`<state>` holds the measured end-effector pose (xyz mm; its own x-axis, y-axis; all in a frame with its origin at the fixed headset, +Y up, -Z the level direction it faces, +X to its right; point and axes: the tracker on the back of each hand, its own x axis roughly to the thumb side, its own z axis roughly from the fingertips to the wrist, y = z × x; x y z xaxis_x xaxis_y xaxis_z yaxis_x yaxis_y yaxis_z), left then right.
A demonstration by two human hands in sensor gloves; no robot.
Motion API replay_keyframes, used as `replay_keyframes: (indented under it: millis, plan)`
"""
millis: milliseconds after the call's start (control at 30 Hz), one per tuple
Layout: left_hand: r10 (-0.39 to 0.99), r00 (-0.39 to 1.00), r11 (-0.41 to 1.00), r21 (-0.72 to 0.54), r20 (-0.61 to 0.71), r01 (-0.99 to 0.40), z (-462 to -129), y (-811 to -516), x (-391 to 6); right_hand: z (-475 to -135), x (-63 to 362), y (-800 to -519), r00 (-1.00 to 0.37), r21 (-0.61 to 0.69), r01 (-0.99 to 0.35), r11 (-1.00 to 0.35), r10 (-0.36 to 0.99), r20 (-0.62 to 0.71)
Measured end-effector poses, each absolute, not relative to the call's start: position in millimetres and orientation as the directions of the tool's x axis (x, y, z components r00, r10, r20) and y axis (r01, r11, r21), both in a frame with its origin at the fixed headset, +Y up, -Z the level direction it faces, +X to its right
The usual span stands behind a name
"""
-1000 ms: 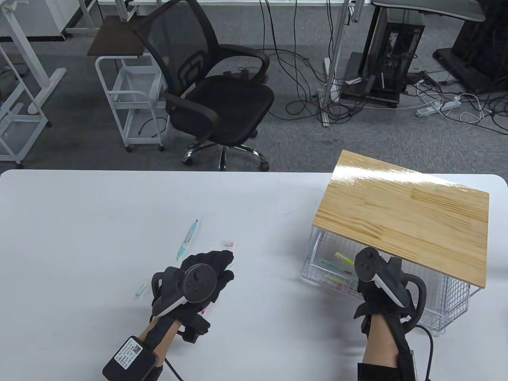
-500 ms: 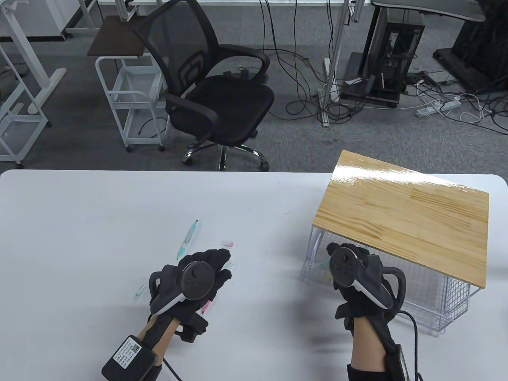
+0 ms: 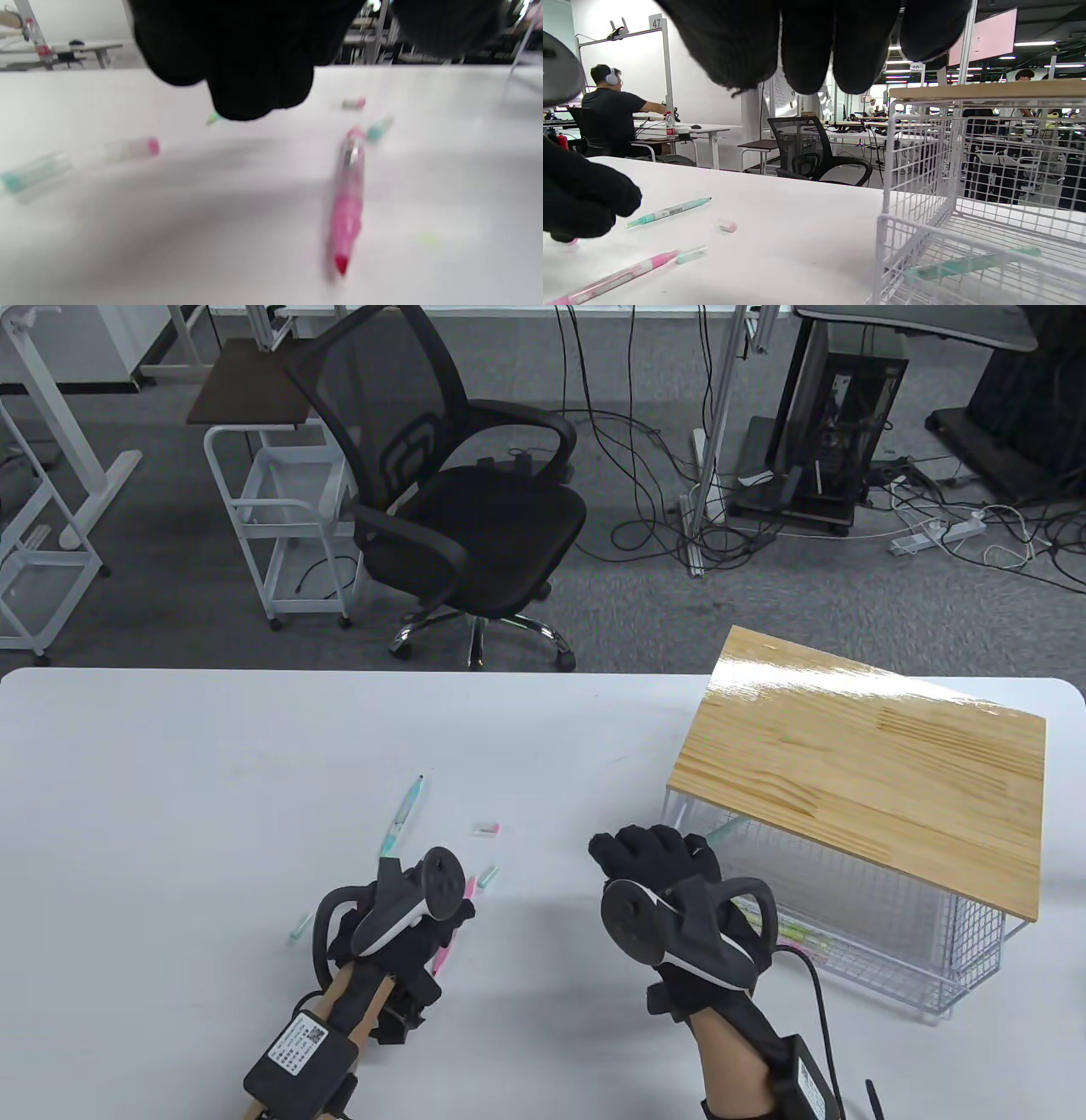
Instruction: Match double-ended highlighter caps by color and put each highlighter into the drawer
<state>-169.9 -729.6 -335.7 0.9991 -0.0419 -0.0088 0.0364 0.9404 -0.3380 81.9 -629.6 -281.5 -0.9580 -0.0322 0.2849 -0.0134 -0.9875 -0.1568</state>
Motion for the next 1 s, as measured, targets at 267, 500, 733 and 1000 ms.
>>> replay_keyframes:
  millis: [267,500,733,1000]
  plan:
    - [-0.227,0.974,0.877,-0.44,-0.025,0.193,-338,-755,-156,-281,80,-631,-0.953,-0.158,-0.016,-0.987,-0.033,0.3]
    - [-0.361,0.932,0.854,-0.407,-0.013,0.325,-334,-762,-143,-281,80,-632,-0.953,-0.156,-0.013,-0.988,-0.036,0.302]
    - [-0.323,0.946,0.858,-0.434,-0.036,0.277,-335,-762,-145,-281,80,-632,-0.952,-0.154,-0.012,-0.988,-0.036,0.305]
    - [-0.308,0.95,0.87,-0.421,-0.059,0.256,-336,-762,-142,-283,78,-635,-0.95,-0.143,0.005,-0.99,-0.049,0.307]
